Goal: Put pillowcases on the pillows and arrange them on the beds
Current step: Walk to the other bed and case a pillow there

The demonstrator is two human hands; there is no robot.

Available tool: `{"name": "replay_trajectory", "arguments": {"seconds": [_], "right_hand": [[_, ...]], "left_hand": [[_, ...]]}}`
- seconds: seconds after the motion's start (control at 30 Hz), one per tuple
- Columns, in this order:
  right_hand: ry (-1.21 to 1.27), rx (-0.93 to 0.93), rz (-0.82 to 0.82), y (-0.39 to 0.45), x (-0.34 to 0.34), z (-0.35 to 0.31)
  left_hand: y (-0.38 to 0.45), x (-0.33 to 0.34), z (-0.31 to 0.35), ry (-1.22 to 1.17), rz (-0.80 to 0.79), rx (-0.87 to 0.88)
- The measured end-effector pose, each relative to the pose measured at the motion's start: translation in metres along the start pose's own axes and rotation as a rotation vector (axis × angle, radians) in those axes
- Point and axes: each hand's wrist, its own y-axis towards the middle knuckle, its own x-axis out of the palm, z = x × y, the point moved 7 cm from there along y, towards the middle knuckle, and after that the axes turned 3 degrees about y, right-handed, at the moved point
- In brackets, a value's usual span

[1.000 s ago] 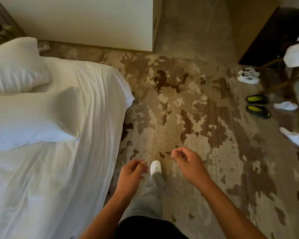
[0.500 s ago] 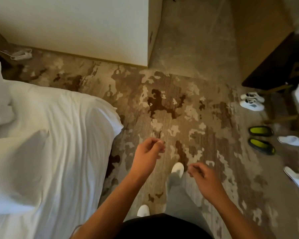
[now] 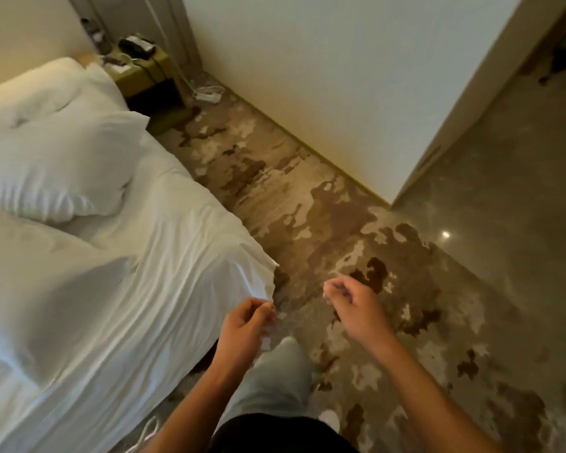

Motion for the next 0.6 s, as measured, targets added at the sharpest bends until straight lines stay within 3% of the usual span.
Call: {"name": "replay_trajectory", "arguments": {"seconds": [0.17, 0.33, 0.6], "right_hand": [[-0.065, -0.105, -0.095, 0.148, -0.027, -0.049], [-0.132, 0.028, -0.113, 0.253, -0.073, -0.055], [-0.179, 0.127, -0.112, 0.439, -0.141, -0.095]], "left_hand": [[0.109, 0.028, 0.039, -0.064, 0.085, -0.045], [0.233, 0.073, 0.116, -0.111, 0.059, -0.077], [0.420, 0.100, 0.284, -0.157, 0.057, 0.021]]}}
